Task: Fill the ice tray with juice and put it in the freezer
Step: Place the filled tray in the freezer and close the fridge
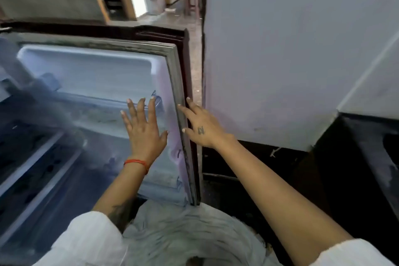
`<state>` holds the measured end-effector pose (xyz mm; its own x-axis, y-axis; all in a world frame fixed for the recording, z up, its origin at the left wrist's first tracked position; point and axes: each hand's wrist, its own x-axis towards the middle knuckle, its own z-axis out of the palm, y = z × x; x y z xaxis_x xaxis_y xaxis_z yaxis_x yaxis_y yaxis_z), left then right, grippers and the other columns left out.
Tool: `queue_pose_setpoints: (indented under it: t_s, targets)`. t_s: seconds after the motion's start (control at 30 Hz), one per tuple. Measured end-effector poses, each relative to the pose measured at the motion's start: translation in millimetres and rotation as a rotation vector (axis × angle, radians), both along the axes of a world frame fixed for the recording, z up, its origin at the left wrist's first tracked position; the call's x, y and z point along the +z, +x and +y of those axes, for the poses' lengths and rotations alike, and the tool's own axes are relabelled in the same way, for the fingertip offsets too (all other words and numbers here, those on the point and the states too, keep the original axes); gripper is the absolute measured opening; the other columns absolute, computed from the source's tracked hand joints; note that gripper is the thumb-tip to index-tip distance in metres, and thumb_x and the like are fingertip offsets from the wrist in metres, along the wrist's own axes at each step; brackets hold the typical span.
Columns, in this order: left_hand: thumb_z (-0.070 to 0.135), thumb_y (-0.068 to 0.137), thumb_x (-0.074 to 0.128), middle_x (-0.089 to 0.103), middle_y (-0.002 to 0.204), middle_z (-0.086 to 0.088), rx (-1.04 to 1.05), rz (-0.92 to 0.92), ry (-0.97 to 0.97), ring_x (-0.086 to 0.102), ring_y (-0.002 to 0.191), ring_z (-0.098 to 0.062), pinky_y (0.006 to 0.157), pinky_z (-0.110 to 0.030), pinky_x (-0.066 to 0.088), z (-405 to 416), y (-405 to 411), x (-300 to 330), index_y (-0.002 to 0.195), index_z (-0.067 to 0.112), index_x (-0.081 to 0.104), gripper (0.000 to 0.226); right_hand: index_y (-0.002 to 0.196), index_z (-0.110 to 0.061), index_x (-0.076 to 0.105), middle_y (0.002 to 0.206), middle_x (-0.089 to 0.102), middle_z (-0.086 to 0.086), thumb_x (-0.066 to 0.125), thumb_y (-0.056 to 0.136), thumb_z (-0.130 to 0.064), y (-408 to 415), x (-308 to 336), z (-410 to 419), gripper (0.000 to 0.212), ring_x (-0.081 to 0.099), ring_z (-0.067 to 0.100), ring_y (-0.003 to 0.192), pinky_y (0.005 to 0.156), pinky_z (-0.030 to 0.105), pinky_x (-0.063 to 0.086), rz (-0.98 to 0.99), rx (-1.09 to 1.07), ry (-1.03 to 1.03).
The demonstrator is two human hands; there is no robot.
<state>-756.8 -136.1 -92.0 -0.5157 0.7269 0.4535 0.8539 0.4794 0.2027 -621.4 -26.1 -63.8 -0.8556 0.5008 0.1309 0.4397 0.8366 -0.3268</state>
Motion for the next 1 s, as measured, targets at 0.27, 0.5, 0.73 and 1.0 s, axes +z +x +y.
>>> queue_pose_setpoints:
  t_s: [0.27,0.5,0.73,1.0]
  targets:
    - [0.02,0.073,0.072,0.028,0.15,-0.023,-0.08,0.043,-0.018,0.009,0.143,-0.046,0.108,-0.068,-0.004,79.4,-19.7,2.0,0.15,0.012,0.02,0.093,0.15,-0.019,0.018,0.158,0.013,0.008,0.05,0.096,-0.022,17.3,-19.0,39.6,0.064,0.017,0.025,0.143,0.115,0.034,0.019,0.05,-0.233,-0.168]
    - [0.032,0.079,0.067,0.023,0.149,-0.027,-0.108,-0.051,-0.04,0.013,0.139,-0.051,0.098,-0.081,0.01,127.0,-31.5,5.4,0.147,0.011,0.016,0.088,0.149,-0.021,0.023,0.156,0.021,0.005,0.05,0.096,-0.028,89.2,-34.2,39.8,0.06,0.017,0.021,0.143,0.114,0.03,0.014,0.166,-0.575,-0.228]
    - [0.034,0.075,0.066,0.019,0.152,-0.029,-0.428,-0.165,-0.026,0.016,0.138,-0.052,0.106,-0.072,0.015,162.2,68.1,-3.9,0.145,0.009,0.019,0.088,0.147,-0.018,0.03,0.153,0.029,0.004,0.053,0.096,-0.027,196.2,-32.7,8.9,0.057,0.019,0.022,0.143,0.114,0.032,0.02,0.272,-0.934,-0.188]
    - [0.034,0.083,0.064,0.031,0.151,-0.014,-1.226,-0.076,-0.287,0.03,0.138,-0.034,0.107,-0.057,0.032,142.0,312.0,-17.4,0.147,0.013,0.026,0.077,0.146,-0.02,0.031,0.153,0.031,0.004,0.054,0.095,-0.031,352.8,-27.0,-75.8,0.057,0.019,0.023,0.143,0.117,0.04,0.018,0.254,-1.375,-0.012]
